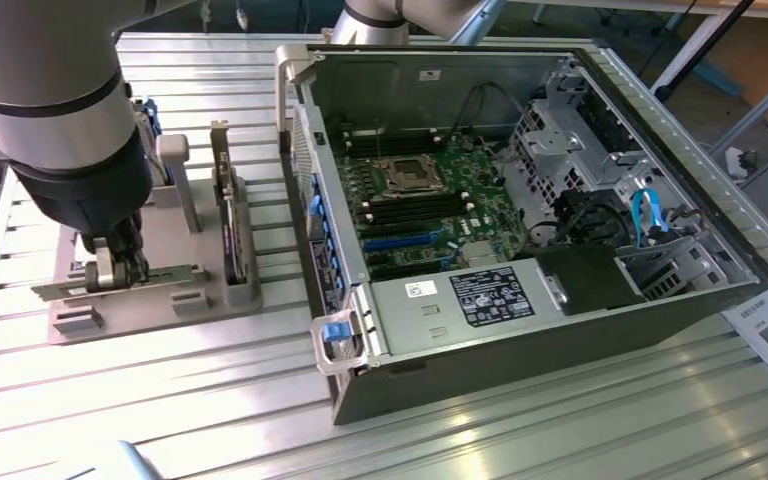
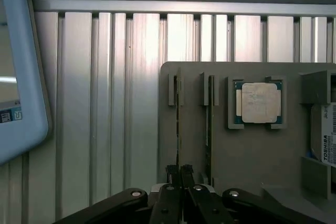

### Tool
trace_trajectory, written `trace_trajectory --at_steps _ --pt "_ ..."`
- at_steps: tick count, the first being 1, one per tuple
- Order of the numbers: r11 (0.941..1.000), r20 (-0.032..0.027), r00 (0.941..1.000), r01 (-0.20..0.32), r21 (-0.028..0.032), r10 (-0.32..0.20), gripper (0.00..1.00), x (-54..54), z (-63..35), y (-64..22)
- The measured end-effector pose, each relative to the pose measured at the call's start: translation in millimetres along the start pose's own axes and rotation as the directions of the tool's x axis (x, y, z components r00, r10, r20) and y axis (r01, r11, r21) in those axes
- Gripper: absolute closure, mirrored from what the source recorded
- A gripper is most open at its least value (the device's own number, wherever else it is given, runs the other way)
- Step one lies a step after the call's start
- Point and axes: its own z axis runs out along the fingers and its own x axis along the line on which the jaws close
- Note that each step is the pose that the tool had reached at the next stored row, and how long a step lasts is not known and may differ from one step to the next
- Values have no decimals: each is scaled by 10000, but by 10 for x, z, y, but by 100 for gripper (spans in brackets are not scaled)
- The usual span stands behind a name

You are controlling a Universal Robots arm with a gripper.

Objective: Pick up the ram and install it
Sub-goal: 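Pick up the ram and move it above insertion slot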

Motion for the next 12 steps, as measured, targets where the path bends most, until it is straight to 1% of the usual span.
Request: trace_trajectory --at_steps 3,12 --pt "10000 1 10000 -10 1 10 88 -1 -89 4" --pt "10000 2 10000 -42 1 42 88 -3 -278 13"
